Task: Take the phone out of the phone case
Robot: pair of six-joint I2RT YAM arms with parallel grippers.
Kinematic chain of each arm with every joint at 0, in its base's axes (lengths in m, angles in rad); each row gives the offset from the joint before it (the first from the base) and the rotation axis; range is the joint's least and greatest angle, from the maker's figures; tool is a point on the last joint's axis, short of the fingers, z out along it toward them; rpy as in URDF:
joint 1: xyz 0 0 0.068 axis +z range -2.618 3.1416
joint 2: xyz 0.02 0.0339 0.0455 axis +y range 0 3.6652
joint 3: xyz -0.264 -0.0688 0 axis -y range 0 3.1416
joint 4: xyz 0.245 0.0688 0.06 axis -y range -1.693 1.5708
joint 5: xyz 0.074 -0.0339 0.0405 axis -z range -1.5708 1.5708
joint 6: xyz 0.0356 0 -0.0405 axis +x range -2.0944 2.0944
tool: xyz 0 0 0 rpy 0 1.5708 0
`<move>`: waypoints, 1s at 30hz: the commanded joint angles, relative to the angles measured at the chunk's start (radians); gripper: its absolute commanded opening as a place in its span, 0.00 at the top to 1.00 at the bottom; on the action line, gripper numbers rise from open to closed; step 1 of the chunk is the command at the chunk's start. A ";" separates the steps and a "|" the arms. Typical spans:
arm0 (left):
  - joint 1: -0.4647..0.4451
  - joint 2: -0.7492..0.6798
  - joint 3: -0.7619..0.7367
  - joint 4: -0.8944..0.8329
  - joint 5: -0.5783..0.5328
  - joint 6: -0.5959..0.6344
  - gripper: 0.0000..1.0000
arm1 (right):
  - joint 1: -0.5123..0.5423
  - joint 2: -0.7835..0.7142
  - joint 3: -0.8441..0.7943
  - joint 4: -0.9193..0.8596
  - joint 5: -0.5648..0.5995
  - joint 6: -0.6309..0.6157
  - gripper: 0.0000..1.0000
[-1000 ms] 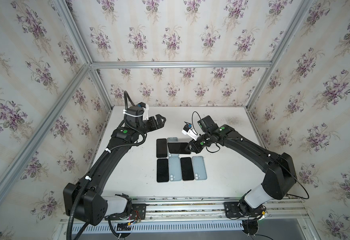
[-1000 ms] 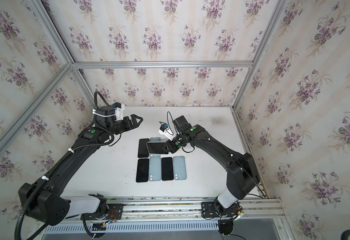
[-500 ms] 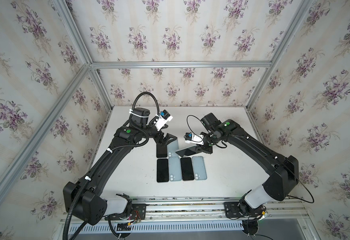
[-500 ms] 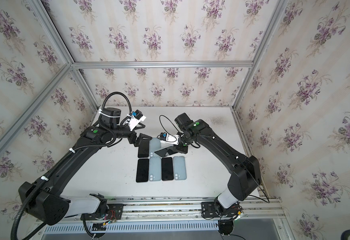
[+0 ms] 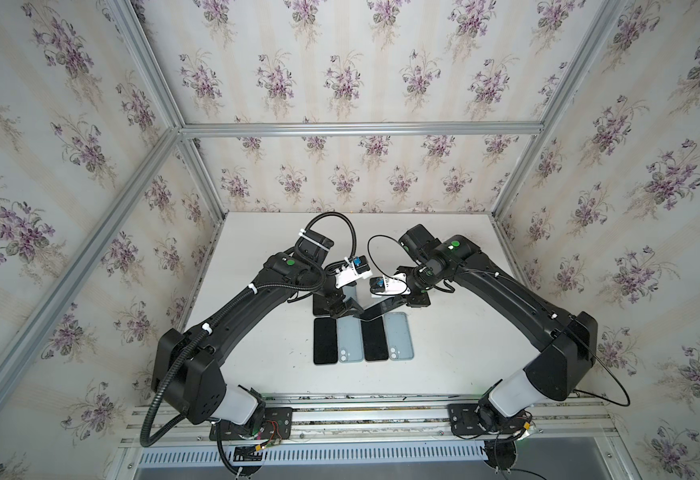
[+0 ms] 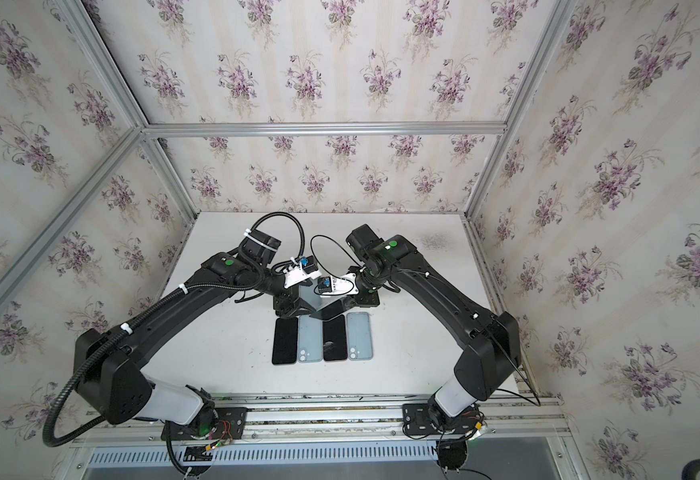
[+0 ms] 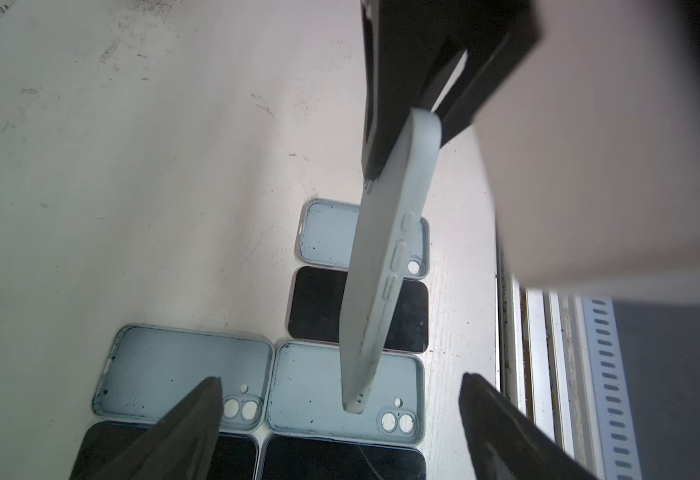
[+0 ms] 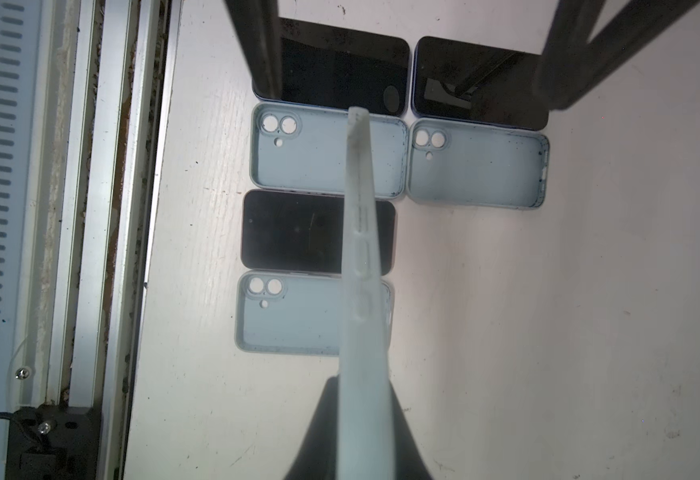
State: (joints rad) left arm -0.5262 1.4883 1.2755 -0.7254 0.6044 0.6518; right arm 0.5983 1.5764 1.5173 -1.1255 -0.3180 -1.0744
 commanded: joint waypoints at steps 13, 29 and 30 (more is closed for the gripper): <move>-0.006 0.023 -0.063 0.035 0.017 0.057 0.19 | -0.007 -0.006 0.032 -0.023 -0.052 -0.029 1.00; -0.009 0.041 -0.107 0.114 0.024 0.015 0.55 | -0.008 0.017 0.081 -0.048 -0.131 -0.009 1.00; -0.009 0.044 -0.105 0.116 0.025 0.012 0.57 | -0.008 0.016 0.080 -0.046 -0.131 -0.008 1.00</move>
State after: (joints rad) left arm -0.5373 1.5257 1.1614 -0.6353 0.6193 0.6701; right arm 0.5869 1.5944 1.5791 -1.1679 -0.3878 -1.0950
